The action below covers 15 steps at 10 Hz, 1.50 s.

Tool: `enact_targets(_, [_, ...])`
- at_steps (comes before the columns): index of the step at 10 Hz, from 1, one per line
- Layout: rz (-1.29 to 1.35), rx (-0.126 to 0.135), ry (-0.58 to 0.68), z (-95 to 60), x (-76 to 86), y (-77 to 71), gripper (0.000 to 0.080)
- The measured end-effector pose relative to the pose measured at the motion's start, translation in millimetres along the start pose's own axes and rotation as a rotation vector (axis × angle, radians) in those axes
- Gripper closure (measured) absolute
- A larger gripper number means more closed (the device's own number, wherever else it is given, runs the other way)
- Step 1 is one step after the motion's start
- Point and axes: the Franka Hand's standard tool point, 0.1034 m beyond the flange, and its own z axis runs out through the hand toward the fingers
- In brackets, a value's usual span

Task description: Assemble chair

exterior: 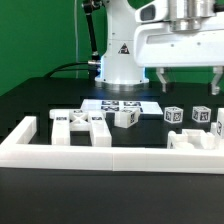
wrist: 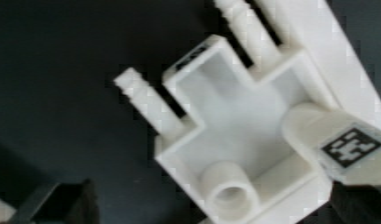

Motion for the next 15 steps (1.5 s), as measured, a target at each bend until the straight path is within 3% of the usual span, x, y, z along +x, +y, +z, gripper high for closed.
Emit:
enact_targets(2, [-0.047,-0.003,-0.004,-5.9,13.1,40.9,0.0150])
enact_targets(3, [-0.044,-0.004,-0.002,-6.9,20.0,51.0,0.0150])
enact_targets(7, [-0.045,-0.006,-0.007,-5.0,18.2,53.4,0.0150])
enact_targets(9, [-0.001,-0.023,-0.034,4.7,12.8,88.7,0.0150])
enact_targets(11, [0.009,-0.038,-0.035,13.8,6.3,105.6,0.0150])
enact_targets(15, [0.009,-0.046,-0.106,12.9,1.8,107.2,0.0150])
